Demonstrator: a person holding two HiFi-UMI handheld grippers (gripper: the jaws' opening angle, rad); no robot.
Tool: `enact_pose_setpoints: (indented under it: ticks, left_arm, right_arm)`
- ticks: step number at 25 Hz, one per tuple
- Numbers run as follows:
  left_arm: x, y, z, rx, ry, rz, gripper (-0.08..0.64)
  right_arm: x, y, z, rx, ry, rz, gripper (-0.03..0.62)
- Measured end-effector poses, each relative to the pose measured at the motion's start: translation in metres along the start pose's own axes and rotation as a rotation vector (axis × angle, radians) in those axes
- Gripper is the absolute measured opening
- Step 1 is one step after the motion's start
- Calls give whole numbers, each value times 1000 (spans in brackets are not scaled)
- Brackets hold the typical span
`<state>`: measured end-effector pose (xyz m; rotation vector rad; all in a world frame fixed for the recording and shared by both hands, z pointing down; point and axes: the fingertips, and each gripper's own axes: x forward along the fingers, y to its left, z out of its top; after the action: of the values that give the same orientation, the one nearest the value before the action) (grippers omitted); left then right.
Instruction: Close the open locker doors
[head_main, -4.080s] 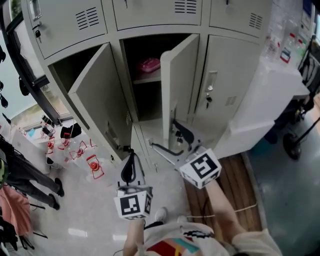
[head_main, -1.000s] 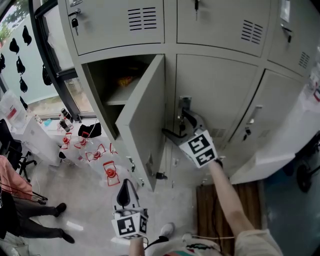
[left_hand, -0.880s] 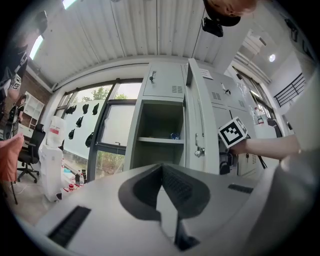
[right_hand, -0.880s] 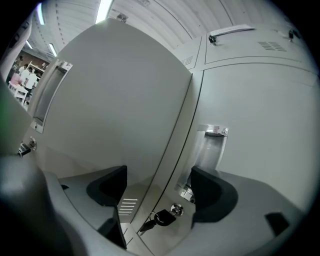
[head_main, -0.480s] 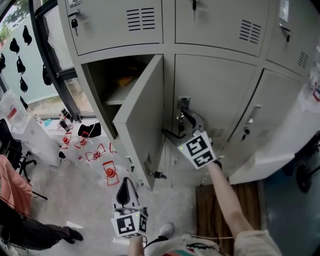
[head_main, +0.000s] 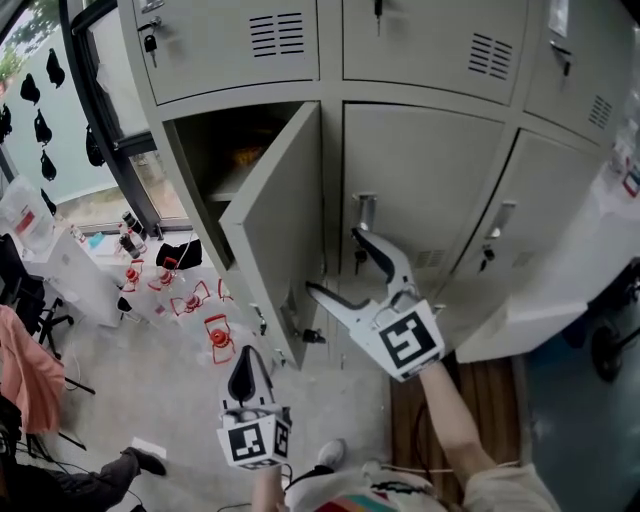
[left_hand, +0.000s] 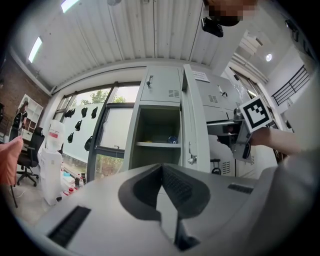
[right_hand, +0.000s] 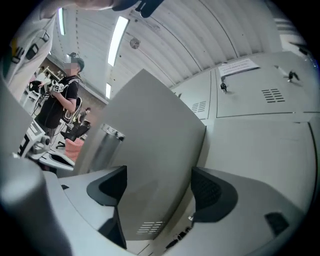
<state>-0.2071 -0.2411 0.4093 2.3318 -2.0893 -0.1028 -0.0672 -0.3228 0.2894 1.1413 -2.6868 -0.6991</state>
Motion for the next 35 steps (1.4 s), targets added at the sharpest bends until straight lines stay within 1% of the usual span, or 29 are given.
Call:
enact_pose_setpoints:
  ticks: [4, 7, 9, 15, 22, 25, 28, 35]
  left_arm:
    - [-7, -1, 1, 4, 0, 3, 5]
    - [-13, -3, 1, 4, 3, 5, 5]
    - [-18, -4, 0, 6, 5, 7, 5]
    - [-25, -5, 4, 8, -4, 17, 5]
    - [-30, -1, 6, 12, -13, 27, 5]
    - [-32, 0, 4, 14, -2, 28, 5]
    - [-33, 2, 5, -1, -6, 35, 5]
    - [-36, 6, -1, -1, 4, 37, 5]
  right_arm:
    - [-19, 27, 22, 36, -60, 66, 379]
    - [-30, 43, 37, 103, -119, 117, 377]
    - [-35, 54, 43, 134, -141, 157, 378]
    - [-40, 87, 34, 102, -66, 269, 379]
    - [-39, 115, 37, 126, -62, 362, 378]
    - [-37, 123, 36, 126, -58, 384, 378]
    - [-37, 129, 37, 129, -57, 400, 377]
    - [-33, 137, 36, 144, -60, 417, 378]
